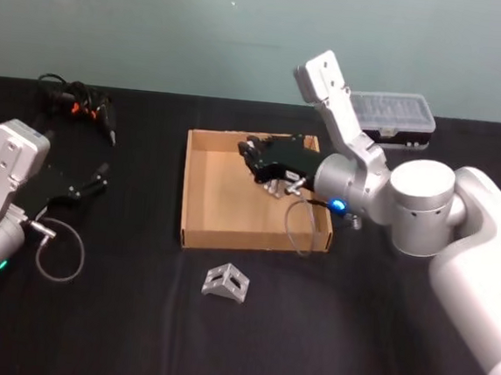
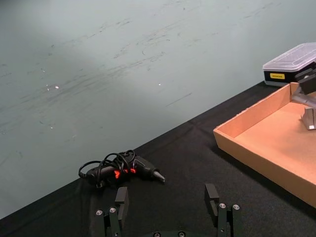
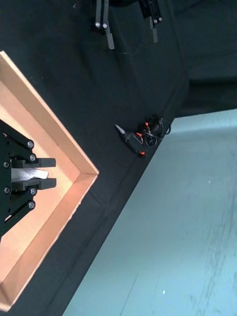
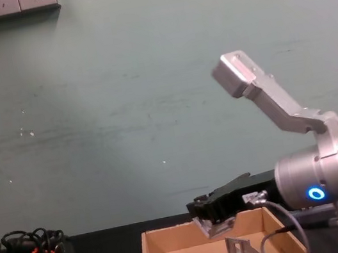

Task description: Use one hand to pick up the angle iron from the table and place it into the box.

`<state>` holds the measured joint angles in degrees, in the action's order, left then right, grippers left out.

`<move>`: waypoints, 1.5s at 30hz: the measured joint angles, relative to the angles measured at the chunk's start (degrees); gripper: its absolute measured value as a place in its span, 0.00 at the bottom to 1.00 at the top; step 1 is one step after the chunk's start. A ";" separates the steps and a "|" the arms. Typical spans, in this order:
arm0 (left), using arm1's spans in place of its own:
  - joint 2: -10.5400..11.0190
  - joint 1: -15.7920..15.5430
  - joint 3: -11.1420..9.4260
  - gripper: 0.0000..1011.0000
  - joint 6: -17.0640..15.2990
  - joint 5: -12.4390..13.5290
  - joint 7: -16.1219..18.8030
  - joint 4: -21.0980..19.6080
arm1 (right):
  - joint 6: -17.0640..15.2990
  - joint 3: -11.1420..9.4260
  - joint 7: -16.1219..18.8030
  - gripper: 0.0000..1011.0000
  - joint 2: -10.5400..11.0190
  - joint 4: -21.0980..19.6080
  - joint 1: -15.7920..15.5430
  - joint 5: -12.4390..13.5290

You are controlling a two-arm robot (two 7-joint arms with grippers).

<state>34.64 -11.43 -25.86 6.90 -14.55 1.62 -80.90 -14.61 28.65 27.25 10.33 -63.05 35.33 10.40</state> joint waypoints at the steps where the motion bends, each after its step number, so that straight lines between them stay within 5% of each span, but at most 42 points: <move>1: 0.00 0.00 0.00 1.00 0.00 0.00 0.00 0.00 | 0.59 0.31 0.30 0.13 -0.45 1.24 0.61 0.07; 13: 0.00 0.00 0.00 1.00 0.00 0.00 0.00 0.00 | 1.90 3.30 3.35 0.13 -2.61 8.84 3.87 0.32; 24: 0.00 0.00 0.00 1.00 0.00 0.00 0.00 0.00 | 4.14 3.73 3.55 0.13 -3.98 14.62 5.48 0.18; 33: 0.00 0.00 0.00 1.00 0.00 0.00 0.00 0.00 | 4.26 3.67 3.60 0.13 -3.99 14.56 5.51 0.20; 45: 0.00 0.00 0.00 1.00 0.00 0.00 0.00 0.00 | 4.07 3.67 3.57 0.47 -3.90 14.15 5.36 0.18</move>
<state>34.65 -11.44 -25.86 6.90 -14.54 1.62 -80.90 -10.54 32.32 30.81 6.43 -48.90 40.69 10.58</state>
